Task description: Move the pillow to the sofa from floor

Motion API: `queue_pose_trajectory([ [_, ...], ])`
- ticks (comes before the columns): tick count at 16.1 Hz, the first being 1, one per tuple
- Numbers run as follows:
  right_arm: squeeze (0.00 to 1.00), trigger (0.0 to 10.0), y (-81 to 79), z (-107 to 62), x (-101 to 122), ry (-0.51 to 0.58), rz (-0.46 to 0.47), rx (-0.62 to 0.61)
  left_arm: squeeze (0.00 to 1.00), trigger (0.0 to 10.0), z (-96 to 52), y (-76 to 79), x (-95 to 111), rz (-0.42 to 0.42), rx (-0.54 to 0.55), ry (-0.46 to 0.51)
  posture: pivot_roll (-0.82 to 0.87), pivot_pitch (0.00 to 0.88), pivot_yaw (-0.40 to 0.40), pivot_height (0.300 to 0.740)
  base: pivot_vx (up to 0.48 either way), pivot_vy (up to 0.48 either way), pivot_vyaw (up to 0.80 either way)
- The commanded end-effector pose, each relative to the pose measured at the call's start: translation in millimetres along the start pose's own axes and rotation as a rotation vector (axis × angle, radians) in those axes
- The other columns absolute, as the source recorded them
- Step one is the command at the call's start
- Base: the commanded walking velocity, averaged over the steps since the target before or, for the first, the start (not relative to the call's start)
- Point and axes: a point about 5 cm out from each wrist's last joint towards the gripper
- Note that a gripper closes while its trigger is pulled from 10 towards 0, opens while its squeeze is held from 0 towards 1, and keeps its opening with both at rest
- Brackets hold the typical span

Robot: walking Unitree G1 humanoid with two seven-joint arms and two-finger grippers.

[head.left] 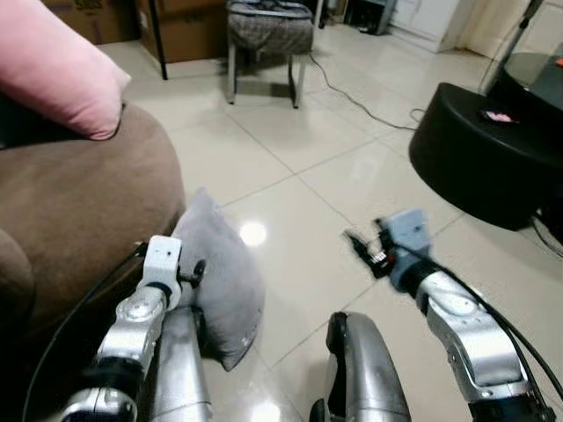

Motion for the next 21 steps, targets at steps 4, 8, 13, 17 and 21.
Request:
queue_pose_trajectory([
  [4, 0.00, 10.0, -9.6, -3.4, 3, -0.082, 0.011, 0.257, 0.00, 10.0, 6.6, -16.0, -2, 0.027, 0.054, -0.050, -0.06, 0.000, -0.092, 0.464, 0.000, 0.000, 0.00],
  [8, 0.00, 10.0, -17.0, -13.9, 6, -0.160, 0.021, 0.463, 0.00, 10.0, 9.7, -14.7, -9, -0.013, 0.057, -0.122, -0.08, 0.000, -0.076, 0.464, 0.000, 0.000, 0.00],
  [13, 0.00, 10.0, -16.9, -14.4, 8, -0.175, 0.012, 0.471, 0.00, 5.2, 10.4, 7.9, -25, -0.126, -0.005, -0.219, -0.10, 0.000, -0.070, 0.464, 0.000, 0.000, 0.00],
  [17, 0.00, 10.0, -16.8, -13.1, 9, -0.182, -0.018, 0.463, 0.00, 0.0, 10.7, 8.4, -26, -0.089, 0.038, -0.212, -0.10, 0.000, -0.072, 0.464, 0.000, 0.000, 0.00],
  [21, 0.00, 10.0, -18.0, -9.6, 8, -0.194, -0.036, 0.455, 0.00, 0.0, 10.4, 0.1, -24, -0.019, 0.115, -0.205, -0.10, 0.000, -0.072, 0.464, 0.000, 0.000, 0.00],
])
Point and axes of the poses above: a point about 5 cm out from each wrist's last joint towards the gripper, its own z axis pointing out of the wrist towards the gripper, its own x axis along the axis of the wrist's last joint, y = z × x, and after that the axes turned 3 degrees about z, right-handed
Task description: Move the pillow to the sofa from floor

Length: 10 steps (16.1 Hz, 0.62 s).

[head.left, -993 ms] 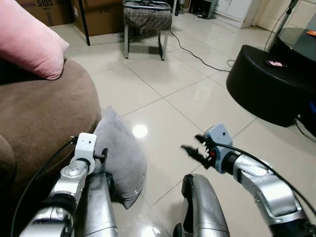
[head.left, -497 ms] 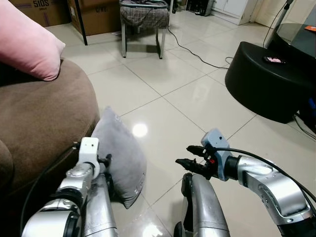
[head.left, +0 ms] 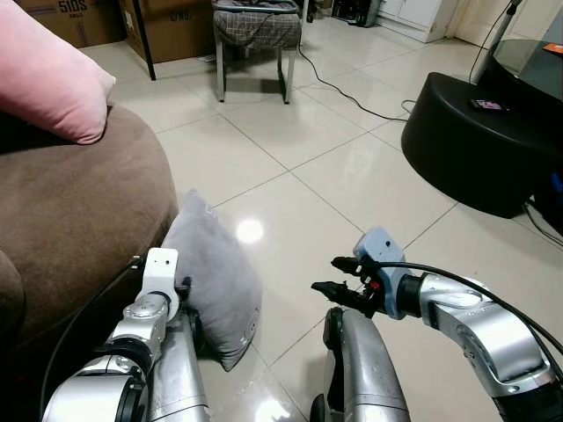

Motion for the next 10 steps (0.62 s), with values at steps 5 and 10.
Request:
queue_pose_trajectory([
  [5, 0.00, 10.0, 1.9, -1.5, 4.9, 0.004, -0.023, -0.005, 0.00, 0.0, 0.5, 6.5, 0.3, 0.018, 0.001, -0.006, -0.11, 0.000, -0.072, 0.464, 0.000, 0.000, 0.00],
  [10, 0.00, 10.0, 3.1, -2.2, 4.8, -0.004, -0.029, -0.006, 0.00, 0.0, 0.6, 10.4, 0.6, 0.008, -0.008, -0.005, -0.11, 0.000, -0.073, 0.464, 0.000, 0.000, 0.00],
])
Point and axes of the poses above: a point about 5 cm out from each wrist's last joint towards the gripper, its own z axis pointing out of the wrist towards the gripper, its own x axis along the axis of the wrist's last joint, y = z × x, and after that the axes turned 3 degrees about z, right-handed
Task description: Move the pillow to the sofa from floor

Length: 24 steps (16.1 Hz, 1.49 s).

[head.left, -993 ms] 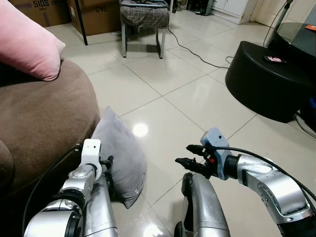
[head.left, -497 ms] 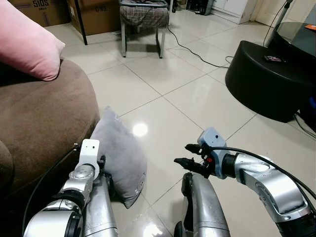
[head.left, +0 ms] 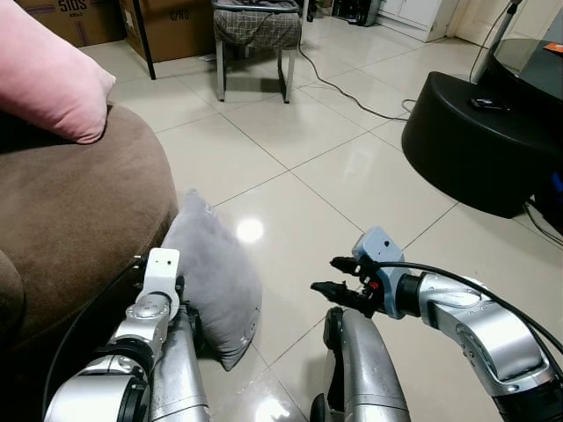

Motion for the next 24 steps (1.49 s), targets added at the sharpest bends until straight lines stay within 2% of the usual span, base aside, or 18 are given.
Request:
queue_pose_trajectory([
  [1, 0.00, 10.0, 3.0, -1.9, 5, -0.003, -0.027, -0.007, 0.00, 0.0, 0.4, 7.4, 1, 0.004, -0.020, -0.006, -0.11, 0.000, -0.073, 0.464, 0.000, 0.000, 0.00],
  [7, 0.00, 10.0, 2.4, -1.4, 4, -0.007, -0.032, -0.004, 0.00, 0.0, 0.0, 11.1, -2, -0.014, -0.036, -0.014, -0.12, 0.000, -0.072, 0.464, 0.000, 0.000, 0.00],
  [9, 0.00, 10.0, 0.8, 0.7, 2, -0.008, -0.029, 0.000, 0.00, 0.0, -0.1, 15.6, -1, -0.082, -0.058, -0.008, -0.11, 0.000, -0.065, 0.464, 0.000, 0.000, 0.00],
  [12, 0.00, 10.0, -2.0, 5.8, -2, 0.007, -0.014, -0.012, 0.00, 0.0, 0.0, 15.5, 2, -0.129, -0.046, 0.011, -0.10, 0.000, -0.051, 0.464, 0.000, 0.000, 0.00],
  [15, 0.00, 10.0, 1.7, 5.8, -4, 0.025, -0.031, -0.089, 0.00, 0.0, 0.5, 19.5, 14, -0.177, -0.094, 0.076, -0.08, 0.000, -0.035, 0.464, 0.000, 0.000, 0.00],
  [16, 0.00, 10.0, 3.5, 3.0, -5, 0.046, -0.023, -0.122, 0.00, 0.0, 0.1, 21.9, 21, -0.187, -0.117, 0.119, -0.08, 0.000, -0.024, 0.464, 0.000, 0.000, 0.00],
  [17, 0.00, 10.0, 5.2, -4.0, -3, 0.128, 0.010, -0.183, 0.00, 0.0, -3.9, 28.0, 39, -0.161, -0.165, 0.245, -0.07, 0.000, -0.017, 0.464, 0.000, 0.000, 0.00],
  [18, 0.00, 10.0, 6.6, -6.5, -2, 0.156, 0.039, -0.222, 0.00, 0.0, -7.6, 30.1, 47, -0.138, -0.181, 0.309, -0.06, 0.000, -0.015, 0.464, 0.000, 0.000, 0.00],
  [19, 0.00, 10.0, 8.1, -10.2, -1, 0.201, 0.073, -0.267, 0.00, 0.0, -15.1, 31.5, 58, -0.081, -0.196, 0.397, -0.06, 0.000, -0.015, 0.464, 0.000, 0.000, 0.00],
  [20, 0.00, 10.0, 6.9, -19.8, -1, 0.277, 0.124, -0.360, 0.00, 0.0, -44.6, 34.0, 84, 0.009, -0.219, 0.603, -0.04, 0.000, -0.011, 0.474, 0.000, 0.000, 0.00],
  [21, 0.00, 10.0, 3.1, -25.0, -2, 0.316, 0.147, -0.419, 0.00, 0.0, -68.0, 32.0, 99, -0.027, -0.209, 0.703, -0.04, 0.000, -0.012, 0.484, 0.000, 0.000, 0.00],
  [22, 0.00, 10.0, -1.9, -27.8, -3, 0.351, 0.173, -0.474, 0.00, 0.0, -82.6, 26.3, 109, -0.088, -0.172, 0.748, -0.03, 0.000, -0.019, 0.494, 0.000, 0.000, 0.00],
  [24, 0.00, 10.0, -5.5, -27.2, 0, 0.409, 0.265, -0.538, 0.00, 0.0, -94.1, 17.8, 117, -0.006, -0.096, 0.801, -0.01, 0.000, -0.029, 0.514, 0.000, 0.000, 0.00],
])
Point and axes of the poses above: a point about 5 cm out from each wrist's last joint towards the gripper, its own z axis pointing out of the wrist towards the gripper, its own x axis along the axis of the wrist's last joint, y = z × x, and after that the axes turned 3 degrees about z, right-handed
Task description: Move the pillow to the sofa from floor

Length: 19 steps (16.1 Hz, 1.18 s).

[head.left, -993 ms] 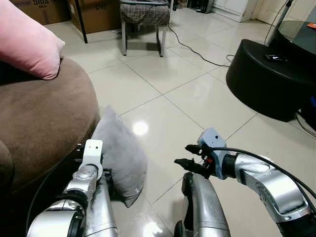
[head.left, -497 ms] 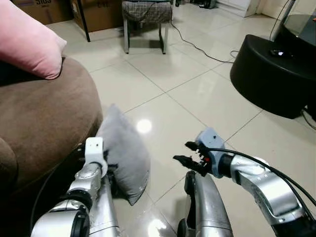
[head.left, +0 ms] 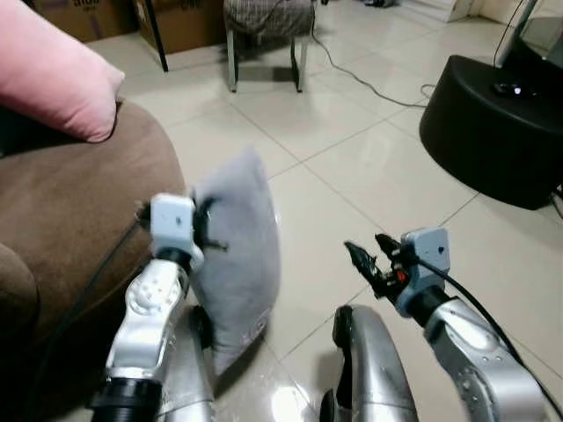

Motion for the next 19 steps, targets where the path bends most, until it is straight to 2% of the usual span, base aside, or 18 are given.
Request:
queue_pose_trajectory([
  [1, 0.00, 10.0, 1.4, -2.1, 8, 0.032, 0.002, -0.024, 0.00, 0.0, 0.1, -5.9, 12, 0.045, 0.030, 0.047, -0.01, 0.000, -0.031, 0.519, 0.000, 0.000, 0.00],
  [3, 0.00, 10.0, -0.2, 1.9, 13, 0.070, -0.016, -0.034, 0.00, 0.0, -5.1, -10.5, 23, 0.038, 0.062, 0.057, 0.00, 0.000, -0.041, 0.539, 0.000, 0.000, 0.00],
  [5, 0.00, 10.0, 4.9, 11.8, 26, 0.129, -0.032, -0.058, 0.00, 0.0, -8.9, -5.8, 34, 0.043, 0.055, 0.052, 0.04, 0.000, -0.068, 0.564, 0.000, 0.000, 0.00],
  [8, 0.00, 10.0, 4.9, 19.8, 32, 0.162, -0.052, -0.073, 0.00, 0.0, -16.8, -5.1, 30, 0.039, 0.078, 0.021, 0.06, 0.000, -0.076, 0.589, 0.000, 0.000, 0.00],
  [11, 0.00, 10.0, -7.6, 24.4, 35, 0.185, 0.011, -0.014, 0.00, 0.0, -17.7, -6.3, 35, 0.033, 0.090, 0.010, 0.06, 0.000, -0.087, 0.619, 0.000, 0.000, 0.00],
  [15, 0.00, 10.0, -9.7, 24.3, 37, 0.208, 0.052, -0.004, 0.00, 0.0, -21.9, -9.8, 36, 0.028, 0.110, -0.002, 0.07, 0.000, -0.084, 0.659, 0.000, 0.000, 0.00],
  [17, 0.00, 10.0, -9.7, 24.3, 40, 0.227, 0.057, -0.021, 0.00, 0.0, -22.7, -9.8, 37, 0.031, 0.106, -0.005, 0.07, 0.000, -0.079, 0.674, 0.000, 0.000, 0.00],
  [19, 0.00, 10.0, -8.0, 25.8, 40, 0.224, 0.019, -0.039, 0.00, 0.0, -24.5, -9.5, 38, 0.050, 0.108, -0.004, 0.07, 0.000, -0.077, 0.694, 0.000, 0.000, 0.00],
])
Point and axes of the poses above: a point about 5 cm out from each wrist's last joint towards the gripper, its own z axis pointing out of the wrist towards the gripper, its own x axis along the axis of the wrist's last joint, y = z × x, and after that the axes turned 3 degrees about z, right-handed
